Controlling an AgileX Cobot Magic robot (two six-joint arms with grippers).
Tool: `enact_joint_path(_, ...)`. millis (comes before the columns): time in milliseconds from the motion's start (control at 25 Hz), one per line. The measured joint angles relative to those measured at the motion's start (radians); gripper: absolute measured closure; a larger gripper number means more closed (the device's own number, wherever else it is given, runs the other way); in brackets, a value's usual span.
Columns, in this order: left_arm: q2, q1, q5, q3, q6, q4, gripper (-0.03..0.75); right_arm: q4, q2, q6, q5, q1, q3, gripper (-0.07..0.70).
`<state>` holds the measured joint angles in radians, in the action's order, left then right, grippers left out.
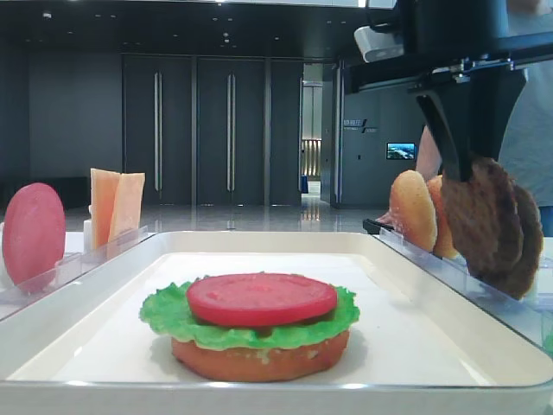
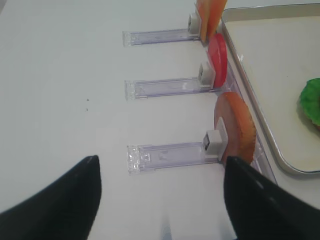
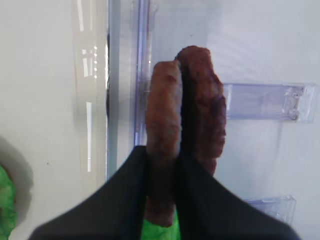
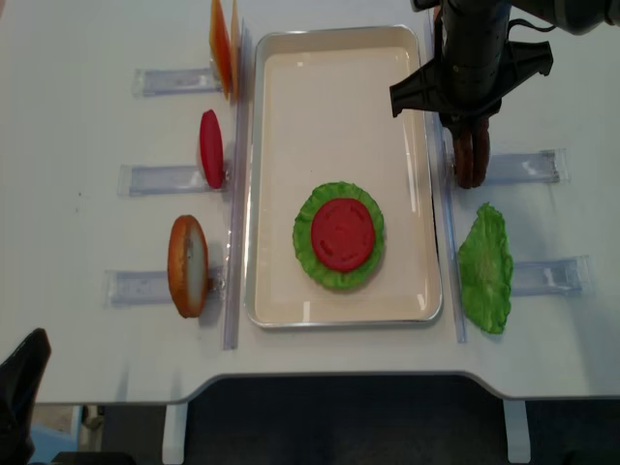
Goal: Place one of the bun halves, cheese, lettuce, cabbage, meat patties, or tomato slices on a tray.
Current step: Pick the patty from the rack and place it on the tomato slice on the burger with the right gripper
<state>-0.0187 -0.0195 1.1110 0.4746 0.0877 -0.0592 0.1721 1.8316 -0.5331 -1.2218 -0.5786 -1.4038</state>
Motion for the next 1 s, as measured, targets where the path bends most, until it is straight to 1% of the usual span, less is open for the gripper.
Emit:
enact_joint_path(400, 0.000, 0.000, 0.000, 0.000, 0.000, 0.000, 0.137, -0.038, -0.048, -0.001, 0.001, 0.000, 0.000, 0.503)
enact_joint_path(680, 0.000, 0.000, 0.000, 0.000, 0.001, 0.000, 0.137, -0.091, -0.081, -0.001, 0.000, 0.000, -0.003, 0.503)
enact_joint_path(1000, 0.000, 0.000, 0.000, 0.000, 0.001, -0.001, 0.137, -0.133, -0.150, 0.017, 0.000, -0.002, -0.003, 0.503)
